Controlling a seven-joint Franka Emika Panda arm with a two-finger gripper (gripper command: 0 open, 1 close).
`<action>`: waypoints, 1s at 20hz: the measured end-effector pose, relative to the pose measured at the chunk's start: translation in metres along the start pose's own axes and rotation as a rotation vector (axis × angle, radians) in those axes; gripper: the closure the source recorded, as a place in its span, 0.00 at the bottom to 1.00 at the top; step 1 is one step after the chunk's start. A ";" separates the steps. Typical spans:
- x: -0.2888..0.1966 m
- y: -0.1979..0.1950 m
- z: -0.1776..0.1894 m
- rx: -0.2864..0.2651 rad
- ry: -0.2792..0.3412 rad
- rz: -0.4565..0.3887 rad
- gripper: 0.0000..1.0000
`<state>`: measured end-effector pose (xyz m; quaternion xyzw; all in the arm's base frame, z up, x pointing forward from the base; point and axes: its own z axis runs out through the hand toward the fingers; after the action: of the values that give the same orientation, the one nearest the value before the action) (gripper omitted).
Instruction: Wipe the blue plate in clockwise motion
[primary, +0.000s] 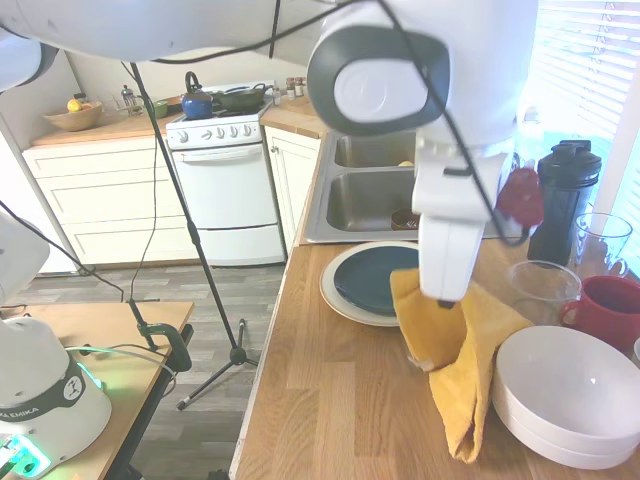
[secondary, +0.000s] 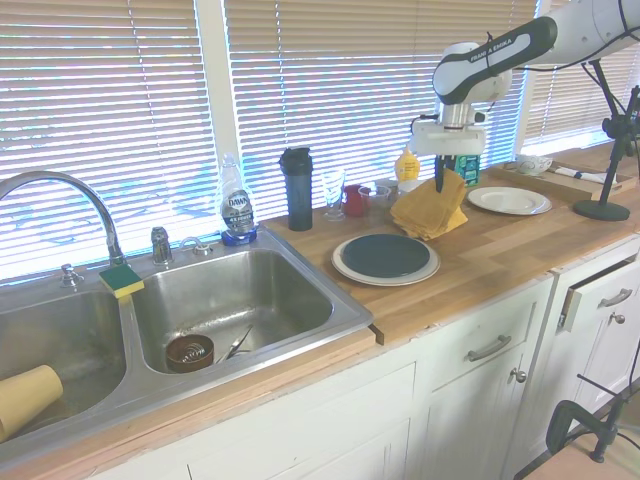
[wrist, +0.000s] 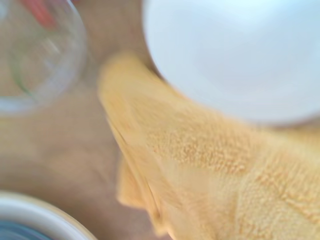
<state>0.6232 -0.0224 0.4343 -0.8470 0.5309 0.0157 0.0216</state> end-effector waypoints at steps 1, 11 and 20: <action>-0.001 0.010 0.008 -0.012 -0.006 0.004 1.00; -0.003 0.107 0.076 -0.101 -0.057 0.038 1.00; -0.012 0.098 0.116 -0.152 -0.077 -0.024 1.00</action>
<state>0.5290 -0.0481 0.3171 -0.8513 0.5167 0.0882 -0.0222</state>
